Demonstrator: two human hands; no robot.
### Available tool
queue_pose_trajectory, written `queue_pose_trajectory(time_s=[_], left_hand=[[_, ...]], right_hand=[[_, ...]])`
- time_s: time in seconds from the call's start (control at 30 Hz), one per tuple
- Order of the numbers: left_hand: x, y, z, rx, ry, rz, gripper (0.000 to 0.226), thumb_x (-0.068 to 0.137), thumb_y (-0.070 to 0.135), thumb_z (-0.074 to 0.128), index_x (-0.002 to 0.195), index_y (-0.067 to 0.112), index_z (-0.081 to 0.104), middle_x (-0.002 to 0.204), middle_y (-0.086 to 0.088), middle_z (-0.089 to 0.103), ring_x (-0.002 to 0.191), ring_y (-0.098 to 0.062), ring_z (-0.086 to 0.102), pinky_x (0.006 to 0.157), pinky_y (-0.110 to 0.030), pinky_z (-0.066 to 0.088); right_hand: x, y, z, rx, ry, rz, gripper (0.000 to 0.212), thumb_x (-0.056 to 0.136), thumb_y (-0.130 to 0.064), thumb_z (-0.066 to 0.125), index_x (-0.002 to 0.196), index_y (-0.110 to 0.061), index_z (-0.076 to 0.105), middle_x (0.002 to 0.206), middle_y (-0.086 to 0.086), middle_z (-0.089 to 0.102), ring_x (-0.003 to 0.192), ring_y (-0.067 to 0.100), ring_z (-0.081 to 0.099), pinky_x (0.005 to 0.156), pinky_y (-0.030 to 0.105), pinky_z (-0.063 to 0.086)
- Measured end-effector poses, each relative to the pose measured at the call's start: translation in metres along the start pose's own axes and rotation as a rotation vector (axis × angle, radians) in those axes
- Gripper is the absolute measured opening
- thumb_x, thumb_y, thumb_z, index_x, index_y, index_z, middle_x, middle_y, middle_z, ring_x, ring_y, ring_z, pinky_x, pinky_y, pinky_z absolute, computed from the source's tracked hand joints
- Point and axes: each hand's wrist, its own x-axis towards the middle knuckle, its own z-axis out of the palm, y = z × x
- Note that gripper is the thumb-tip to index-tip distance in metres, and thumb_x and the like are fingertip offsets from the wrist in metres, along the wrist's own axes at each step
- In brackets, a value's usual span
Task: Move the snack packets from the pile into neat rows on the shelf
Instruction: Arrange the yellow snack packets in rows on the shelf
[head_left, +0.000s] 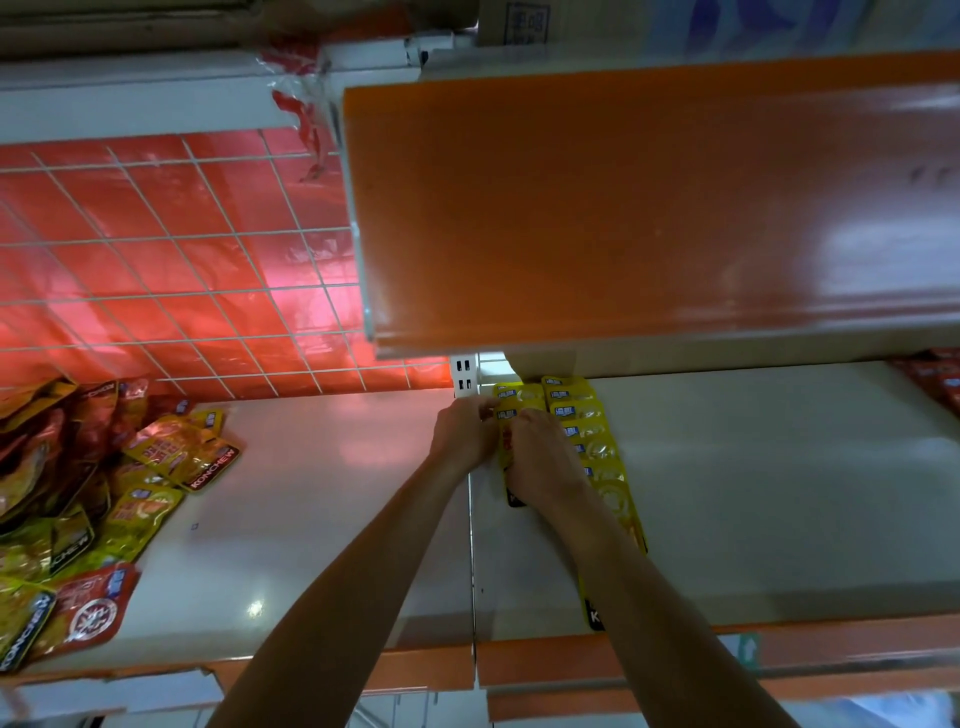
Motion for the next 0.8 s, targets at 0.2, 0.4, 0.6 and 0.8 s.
queue_pose_trajectory(time_s=[0.2,0.4,0.6,0.8], left_hand=[[-0.008,-0.004,0.001,-0.055,0.03,-0.006,0.034,0.088,0.013,0.054,0.118,0.022,0.067,0.113,0.0,0.069,0.105,-0.016,0.061,0.076,-0.017,0.034],[-0.019,-0.013,-0.002,-0.038,0.037,-0.009,0.037,0.091,0.016,0.055,0.129,0.015,0.059,0.118,-0.002,0.067,0.111,-0.016,0.059,0.084,-0.016,0.034],[-0.032,-0.025,-0.017,0.003,0.119,0.031,0.032,0.093,0.019,0.054,0.123,0.016,0.063,0.121,-0.001,0.067,0.108,-0.016,0.063,0.094,-0.021,0.04],[-0.05,-0.056,-0.052,0.137,0.3,0.035,0.032,0.096,0.019,0.052,0.128,0.016,0.06,0.128,-0.002,0.062,0.114,-0.017,0.058,0.101,-0.026,0.04]], right_hand=[[0.0,-0.002,-0.002,-0.004,0.023,0.004,0.023,0.081,0.004,0.053,0.102,0.003,0.06,0.114,0.017,0.057,0.11,0.032,0.052,0.089,0.033,0.04],[0.001,-0.004,0.004,0.013,0.068,0.033,0.024,0.082,0.001,0.052,0.105,0.002,0.06,0.115,0.017,0.058,0.11,0.032,0.053,0.088,0.034,0.042],[0.004,-0.021,0.016,0.072,0.144,-0.025,0.035,0.086,-0.005,0.053,0.121,-0.002,0.055,0.127,0.013,0.052,0.124,0.028,0.043,0.1,0.03,0.034],[0.01,-0.069,0.035,0.141,0.143,-0.128,0.044,0.086,-0.006,0.055,0.13,-0.008,0.054,0.133,0.01,0.055,0.126,0.026,0.045,0.104,0.03,0.035]])
